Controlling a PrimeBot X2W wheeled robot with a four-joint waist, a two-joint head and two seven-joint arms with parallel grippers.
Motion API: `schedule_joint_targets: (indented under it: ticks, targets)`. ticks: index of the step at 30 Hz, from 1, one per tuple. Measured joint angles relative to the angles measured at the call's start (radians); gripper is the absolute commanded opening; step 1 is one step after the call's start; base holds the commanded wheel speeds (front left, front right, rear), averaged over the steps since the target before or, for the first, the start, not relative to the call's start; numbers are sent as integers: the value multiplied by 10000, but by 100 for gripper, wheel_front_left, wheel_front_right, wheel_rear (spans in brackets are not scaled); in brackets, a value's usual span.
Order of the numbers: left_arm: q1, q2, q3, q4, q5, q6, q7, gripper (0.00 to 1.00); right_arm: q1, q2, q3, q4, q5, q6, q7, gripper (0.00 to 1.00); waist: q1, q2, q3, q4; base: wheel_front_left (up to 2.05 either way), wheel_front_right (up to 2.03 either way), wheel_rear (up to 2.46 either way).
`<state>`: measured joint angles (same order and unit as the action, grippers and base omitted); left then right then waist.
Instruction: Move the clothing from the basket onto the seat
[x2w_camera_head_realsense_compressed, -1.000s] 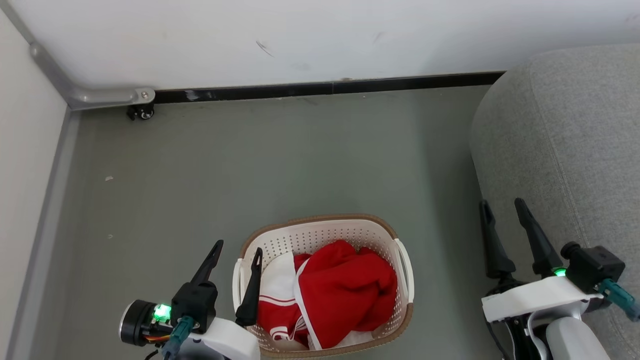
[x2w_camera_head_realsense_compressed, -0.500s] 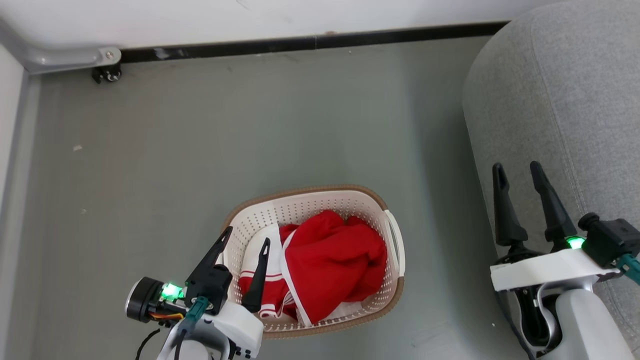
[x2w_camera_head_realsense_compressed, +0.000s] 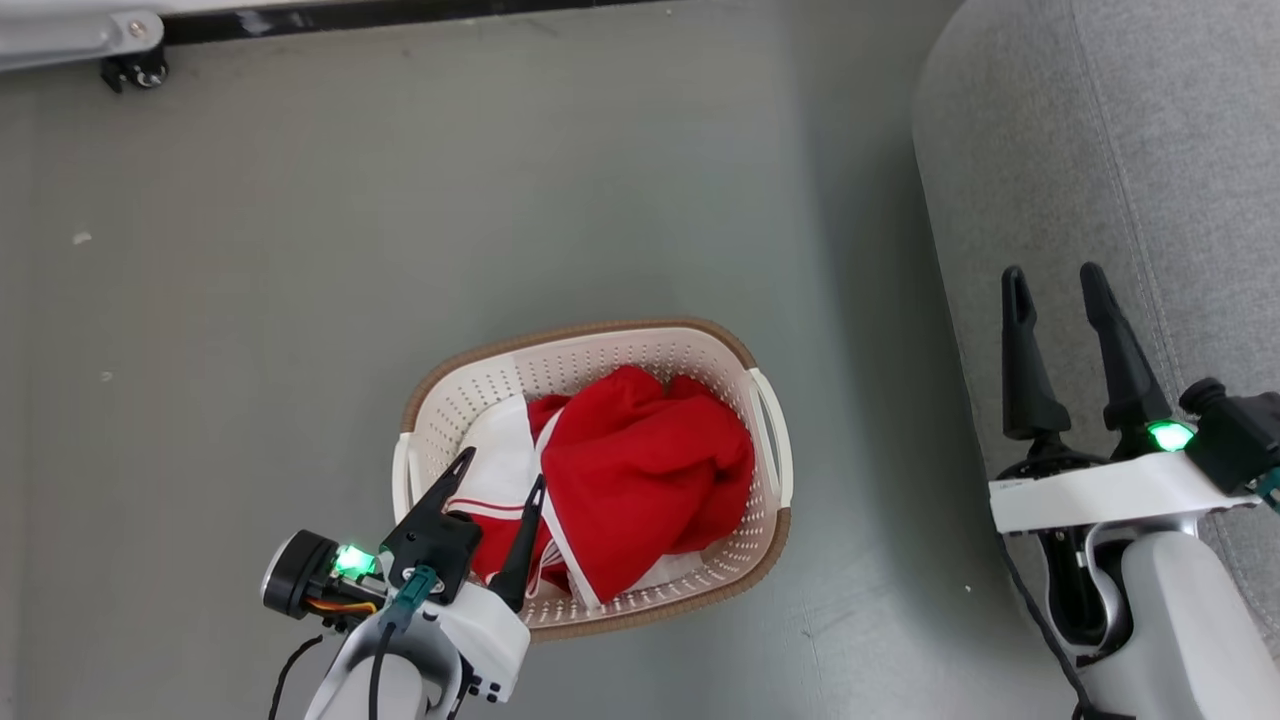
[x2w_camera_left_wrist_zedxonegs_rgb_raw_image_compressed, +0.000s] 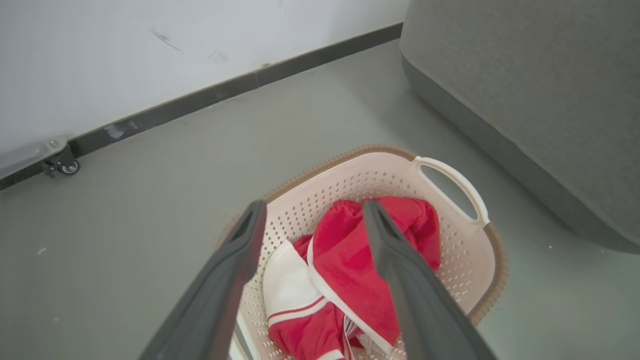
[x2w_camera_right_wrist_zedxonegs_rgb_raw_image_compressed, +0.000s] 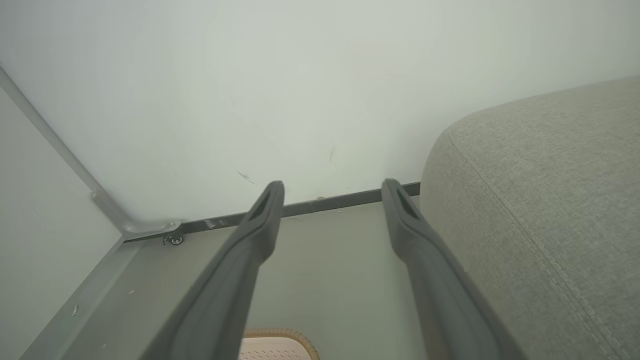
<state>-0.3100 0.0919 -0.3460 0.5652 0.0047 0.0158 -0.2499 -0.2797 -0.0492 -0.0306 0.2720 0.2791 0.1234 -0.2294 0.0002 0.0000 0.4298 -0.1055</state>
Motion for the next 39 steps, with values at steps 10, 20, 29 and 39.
schedule_joint_targets:
  ticks: [10, 20, 29, 39]
  targets:
    - [-583, 119, -255, 966, 282, -242, 44, 100, -379, 0, -82, -88, 6, 0, -96, 100, 0, 0, 681, -311, 0, 0, 0]
    - [-1103, 357, -514, 1783, 663, -336, 123, 100, -749, 2, -562, -105, 17, 0, -128, 100, 0, 0, 1334, -707, 0, 0, 0]
    - [-1724, 577, -853, 2232, 1081, -349, 125, 100, -1106, 10, -663, -50, 128, 0, -184, 100, 0, 0, 1835, -1018, 0, 0, 0]
    - [-2242, 821, -1634, 2736, 2044, -433, 184, 100, -1155, 17, -744, 184, 370, 0, -199, 100, 0, 0, 2315, -1338, 0, 0, 0]
